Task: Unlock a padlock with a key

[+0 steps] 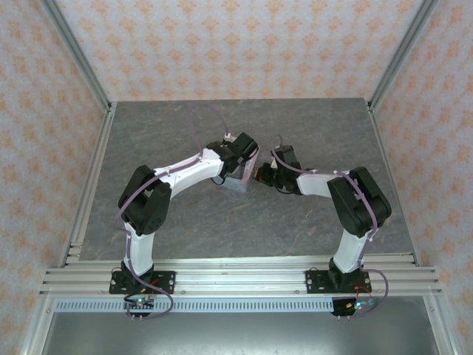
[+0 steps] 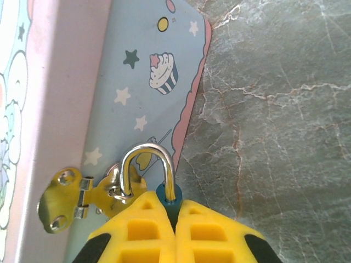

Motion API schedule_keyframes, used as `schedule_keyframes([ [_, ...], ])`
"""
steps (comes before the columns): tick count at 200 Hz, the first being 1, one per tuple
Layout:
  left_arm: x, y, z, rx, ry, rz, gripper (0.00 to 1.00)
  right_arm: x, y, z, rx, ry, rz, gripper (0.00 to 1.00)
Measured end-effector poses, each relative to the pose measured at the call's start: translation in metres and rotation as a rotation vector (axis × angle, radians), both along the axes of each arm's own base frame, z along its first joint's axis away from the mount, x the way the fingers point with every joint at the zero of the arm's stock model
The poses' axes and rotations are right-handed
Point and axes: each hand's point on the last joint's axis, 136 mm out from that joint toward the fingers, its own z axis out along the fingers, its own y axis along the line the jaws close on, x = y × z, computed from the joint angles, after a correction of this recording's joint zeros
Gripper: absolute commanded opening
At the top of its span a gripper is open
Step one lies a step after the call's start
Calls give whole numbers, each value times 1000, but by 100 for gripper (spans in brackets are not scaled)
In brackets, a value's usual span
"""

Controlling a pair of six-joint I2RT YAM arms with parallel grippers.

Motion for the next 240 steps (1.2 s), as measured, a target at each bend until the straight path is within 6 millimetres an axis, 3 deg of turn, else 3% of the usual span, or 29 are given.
schedule_keyframes([
  [138,4,-5,-5,-38,-21,1,72,7,10,1,263,80,-112,0],
  [193,7,-6,-8,-43,-29,4,70,18,1,1,134,55,-94,0],
  [240,19,-17,-9,-82,-74,4,70,38,-15,22,-32,-11,-4,0],
])
